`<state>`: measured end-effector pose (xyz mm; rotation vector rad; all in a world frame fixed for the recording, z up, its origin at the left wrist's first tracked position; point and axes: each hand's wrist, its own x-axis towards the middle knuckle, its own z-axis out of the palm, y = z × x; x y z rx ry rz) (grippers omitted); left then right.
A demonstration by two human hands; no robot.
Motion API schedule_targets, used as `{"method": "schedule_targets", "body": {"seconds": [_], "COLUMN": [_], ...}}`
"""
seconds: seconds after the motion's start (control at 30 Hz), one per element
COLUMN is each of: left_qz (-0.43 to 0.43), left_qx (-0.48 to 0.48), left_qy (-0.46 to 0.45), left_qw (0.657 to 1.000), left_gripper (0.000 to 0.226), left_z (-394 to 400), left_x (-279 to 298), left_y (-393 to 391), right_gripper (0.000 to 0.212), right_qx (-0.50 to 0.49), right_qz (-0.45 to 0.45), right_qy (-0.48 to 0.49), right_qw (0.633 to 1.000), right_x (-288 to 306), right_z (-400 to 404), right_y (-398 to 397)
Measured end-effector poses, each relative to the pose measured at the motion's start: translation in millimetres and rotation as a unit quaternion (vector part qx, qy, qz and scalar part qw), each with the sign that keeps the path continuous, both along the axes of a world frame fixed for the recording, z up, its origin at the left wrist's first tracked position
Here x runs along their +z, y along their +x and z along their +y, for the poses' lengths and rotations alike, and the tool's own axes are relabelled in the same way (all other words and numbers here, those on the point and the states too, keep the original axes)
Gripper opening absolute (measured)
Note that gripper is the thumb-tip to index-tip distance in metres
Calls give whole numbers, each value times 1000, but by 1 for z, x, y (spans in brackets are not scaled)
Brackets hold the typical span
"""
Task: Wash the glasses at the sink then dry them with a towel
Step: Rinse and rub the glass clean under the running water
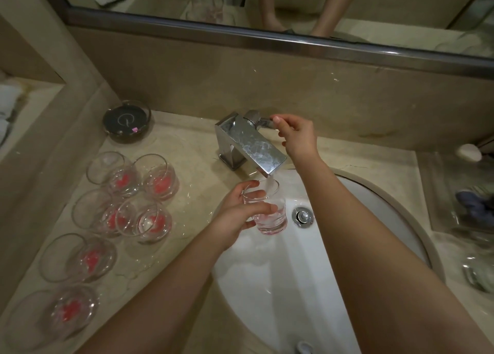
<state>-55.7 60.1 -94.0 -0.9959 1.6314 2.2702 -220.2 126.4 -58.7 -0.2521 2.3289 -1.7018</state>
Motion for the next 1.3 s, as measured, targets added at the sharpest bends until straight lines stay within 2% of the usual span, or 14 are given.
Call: {"method": "schedule_targets", "body": {"seconds": [0.13,0.2,0.27,0.33,0.4,0.47,0.5,0.6,0.67,0.73,0.8,0.97,1.17,1.3], "left_qz": [11,17,21,24,27,30,36,69,97,101,102,108,6,26], "left_qx": [1,3,5,8,11,15,16,4,-6,-16,-25,-87,-164,-191], "left_qy": [-5,1,7,14,17,22,22,12,-48,-156,-225,-165,-43,-29], "left_qw": [1000,1000,1000,1000,999,999,999,998,994,982,969,976,986,981], "left_gripper": [74,76,76,73,70,63,60,70,78,68,48,10,26,19], "left_z": [1,2,3,4,5,7,9,12,11,10,11,14,5,0], "left_x": [5,6,6,5,4,3,4,6,4,4,5,13,18,15], "left_y": [-2,-3,-4,-4,-4,-4,-4,-5,-7,-9,-12,-19,-29,-30], "right_gripper": [25,26,36,48,59,68,69,65,62,60,53,41,27,37], "right_qx": [-6,-50,-102,-106,-78,-53,-44,-33,-55,-64,-67,-47,-3,-22], "right_qz": [-45,-114,-224,-377,-514,-589,-601,-582,-560,-531,-497,-418,-378,-404], "right_qy": [-4,-23,-18,-18,-86,-186,-216,-241,-263,-271,-259,-227,-251,-256], "right_qw": [999,992,969,920,850,785,768,776,783,800,825,878,891,878], "right_x": [-9,-23,-39,-50,-56,-56,-57,-56,-57,-56,-54,-51,-48,-49], "right_z": [15,29,45,59,67,69,69,65,65,67,70,78,93,99], "right_y": [11,27,48,73,96,110,113,112,111,109,108,112,113,109]}}
